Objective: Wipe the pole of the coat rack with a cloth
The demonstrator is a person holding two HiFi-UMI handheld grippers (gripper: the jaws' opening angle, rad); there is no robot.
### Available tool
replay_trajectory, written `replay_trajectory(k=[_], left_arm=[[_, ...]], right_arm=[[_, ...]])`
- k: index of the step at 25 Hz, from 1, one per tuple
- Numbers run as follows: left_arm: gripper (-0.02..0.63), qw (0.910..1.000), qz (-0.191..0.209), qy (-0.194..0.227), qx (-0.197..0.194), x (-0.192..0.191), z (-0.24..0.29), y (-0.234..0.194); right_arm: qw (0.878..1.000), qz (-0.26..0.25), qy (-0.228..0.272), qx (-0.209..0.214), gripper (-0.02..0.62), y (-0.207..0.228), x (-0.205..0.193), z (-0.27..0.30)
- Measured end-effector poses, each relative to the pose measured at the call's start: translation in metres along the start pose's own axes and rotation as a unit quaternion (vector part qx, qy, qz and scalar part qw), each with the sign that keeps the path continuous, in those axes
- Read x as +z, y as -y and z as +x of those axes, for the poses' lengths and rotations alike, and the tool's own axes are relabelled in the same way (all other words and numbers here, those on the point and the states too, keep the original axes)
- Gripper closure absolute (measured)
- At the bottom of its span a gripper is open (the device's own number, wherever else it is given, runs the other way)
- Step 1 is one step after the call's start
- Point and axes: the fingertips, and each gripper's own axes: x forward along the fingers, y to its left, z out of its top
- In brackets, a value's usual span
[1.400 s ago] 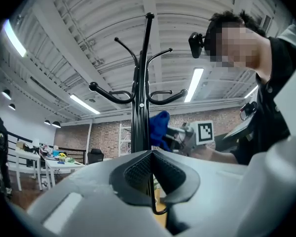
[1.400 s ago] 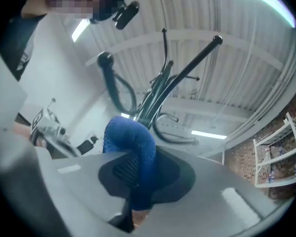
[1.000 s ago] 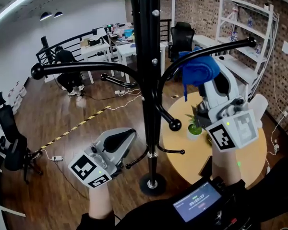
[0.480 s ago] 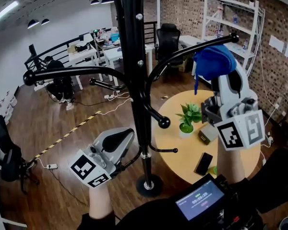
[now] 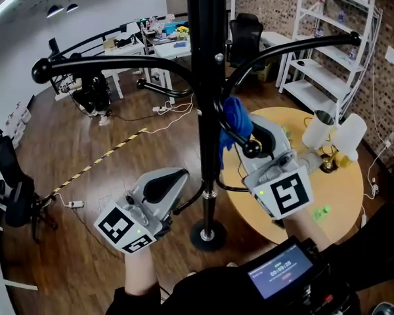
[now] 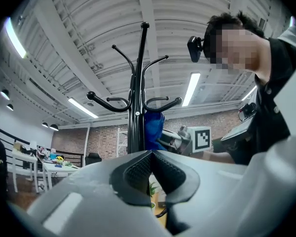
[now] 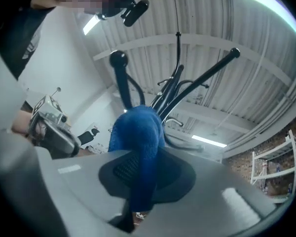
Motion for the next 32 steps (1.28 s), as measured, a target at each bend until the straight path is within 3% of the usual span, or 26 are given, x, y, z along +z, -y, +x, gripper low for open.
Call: replay_trajectory(k=[2,4,6,8,13,15,20,26,29,32], left_arm=[[0.606,0.9999,-0.007,-0.007,0.003,-0.006,-0.001,0.001],[0.606,0.9998,-0.015,-0.013,0.004,-0.012,0.001,0.003],[0.606,0.9996,-0.021,-0.017,0.002,-0.018,0.003,0.004],[0.606,0.9994,-0.028,-0.020,-0.001,-0.023,0.005,0.005],[0.606,0.9988,-0.038,-0.025,-0.017,-0.032,0.013,0.014],[0.606,0.9986,-0.042,-0.024,-0.021,-0.032,0.015,0.014],[0.606,0.9983,-0.048,-0.023,-0.026,-0.035,0.018,0.013],[0.606,0.9985,-0.045,-0.025,-0.018,-0.037,0.014,0.007],[0.606,0.9987,-0.042,-0.029,-0.004,-0.037,0.008,0.002],[0.606,0.9985,-0.037,-0.035,0.020,-0.035,-0.002,-0.004]], right_arm=[[0.998,-0.025,-0.054,0.028,0.558,-0.018,-0.035,-0.013],[0.983,-0.053,-0.161,0.071,0.557,-0.039,-0.086,-0.033],[0.961,-0.052,-0.249,0.112,0.557,-0.062,-0.134,-0.054],[0.940,-0.063,-0.299,0.152,0.557,-0.087,-0.172,-0.070],[0.863,-0.203,-0.383,0.260,0.552,-0.134,-0.222,-0.110],[0.848,-0.219,-0.403,0.265,0.552,-0.131,-0.226,-0.120],[0.850,-0.174,-0.430,0.249,0.552,-0.108,-0.214,-0.137],[0.868,-0.137,-0.418,0.231,0.552,-0.109,-0.220,-0.131],[0.890,-0.072,-0.393,0.220,0.552,-0.115,-0.220,-0.112],[0.925,-0.003,-0.333,0.182,0.552,-0.105,-0.194,-0.089]])
